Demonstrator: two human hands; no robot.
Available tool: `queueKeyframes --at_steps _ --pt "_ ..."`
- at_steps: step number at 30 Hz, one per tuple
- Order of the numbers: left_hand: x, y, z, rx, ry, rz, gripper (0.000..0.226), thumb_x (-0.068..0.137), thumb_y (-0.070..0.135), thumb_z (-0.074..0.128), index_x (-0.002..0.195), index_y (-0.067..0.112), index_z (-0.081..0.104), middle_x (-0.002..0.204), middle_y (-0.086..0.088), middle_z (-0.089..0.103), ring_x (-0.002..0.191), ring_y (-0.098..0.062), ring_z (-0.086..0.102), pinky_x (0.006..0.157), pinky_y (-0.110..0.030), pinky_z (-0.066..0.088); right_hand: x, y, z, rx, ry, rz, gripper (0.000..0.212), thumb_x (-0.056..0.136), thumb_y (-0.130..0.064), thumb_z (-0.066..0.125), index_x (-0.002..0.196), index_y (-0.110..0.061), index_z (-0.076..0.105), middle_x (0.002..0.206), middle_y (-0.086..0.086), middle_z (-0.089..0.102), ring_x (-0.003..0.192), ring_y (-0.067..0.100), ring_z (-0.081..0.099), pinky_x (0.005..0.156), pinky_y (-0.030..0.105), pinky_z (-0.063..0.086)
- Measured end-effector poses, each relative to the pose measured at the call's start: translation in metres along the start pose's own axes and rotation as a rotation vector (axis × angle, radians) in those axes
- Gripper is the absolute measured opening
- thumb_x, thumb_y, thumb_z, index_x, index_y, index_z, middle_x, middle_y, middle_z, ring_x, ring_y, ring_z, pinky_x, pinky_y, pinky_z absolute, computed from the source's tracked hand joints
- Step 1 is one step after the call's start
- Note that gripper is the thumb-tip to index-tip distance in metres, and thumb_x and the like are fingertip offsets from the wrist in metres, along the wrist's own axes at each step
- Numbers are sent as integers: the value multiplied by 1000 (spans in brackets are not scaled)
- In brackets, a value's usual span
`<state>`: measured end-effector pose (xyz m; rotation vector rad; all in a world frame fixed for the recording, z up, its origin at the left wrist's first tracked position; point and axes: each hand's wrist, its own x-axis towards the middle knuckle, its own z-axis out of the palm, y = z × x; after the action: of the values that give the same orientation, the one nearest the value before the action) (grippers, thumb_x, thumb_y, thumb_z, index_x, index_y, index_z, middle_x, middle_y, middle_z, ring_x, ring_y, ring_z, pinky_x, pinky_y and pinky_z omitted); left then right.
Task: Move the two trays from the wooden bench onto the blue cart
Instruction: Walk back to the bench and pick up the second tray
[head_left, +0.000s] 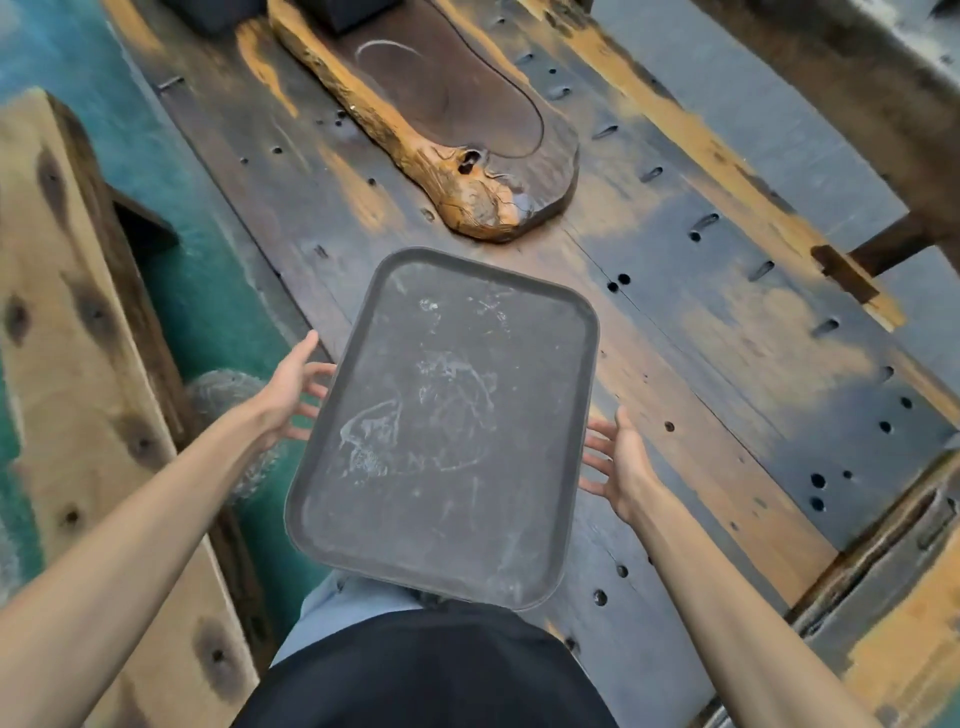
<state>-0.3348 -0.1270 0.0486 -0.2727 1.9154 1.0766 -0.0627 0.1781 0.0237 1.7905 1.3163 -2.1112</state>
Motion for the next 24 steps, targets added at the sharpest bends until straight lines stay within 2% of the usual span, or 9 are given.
queueKeyframes --at_steps 5,9,11,14,18,21,24 --pt "-44 -41 -29 -161 129 -30 87 71 89 28 117 23 62 91 -7 53 69 -23 52 66 -38 47 -4 -7 27 -111 -84 -59 55 99 -62 27 102 -22 64 96 0 62 83 18 58 74 39 49" --pt "-81 -86 -56 -307 194 -50 87 77 85 27 121 19 62 98 -13 51 71 -25 49 68 -36 45 -5 -10 61 -230 -181 -78 54 99 -61 28 110 -21 64 99 1 61 86 19 58 76 41 47" --pt "-102 -111 -66 -380 230 -60 83 78 83 30 119 19 64 95 -12 54 74 -26 51 70 -38 46 -9 -9 82 -297 -239 -85 54 100 -60 27 110 -22 64 98 0 61 87 19 58 74 39 47" --pt "-133 -152 -81 -474 310 -85 79 74 85 35 108 21 67 81 -4 55 65 -21 52 66 -36 45 -15 -1 116 -405 -316 -100 52 100 -60 25 100 -24 63 87 -3 60 78 16 57 68 35 45" --pt "-179 -223 -93 -592 410 -145 84 67 88 39 109 21 66 87 -6 53 69 -21 52 70 -38 44 -29 25 156 -531 -391 -93 56 100 -60 27 109 -21 65 84 -2 58 77 17 57 68 35 46" --pt "-219 -281 -92 -698 461 -184 87 62 91 41 107 21 66 89 -8 52 73 -24 51 71 -41 45 -47 55 179 -640 -474 -80 58 98 -63 27 107 -21 66 82 -3 58 75 17 58 68 35 48" --pt "-265 -339 -78 -822 501 -205 86 59 92 42 98 19 65 82 -7 51 66 -22 50 68 -38 45 -74 88 197 -748 -541 -72 57 96 -66 31 103 -24 69 67 -7 55 67 15 52 70 36 46"
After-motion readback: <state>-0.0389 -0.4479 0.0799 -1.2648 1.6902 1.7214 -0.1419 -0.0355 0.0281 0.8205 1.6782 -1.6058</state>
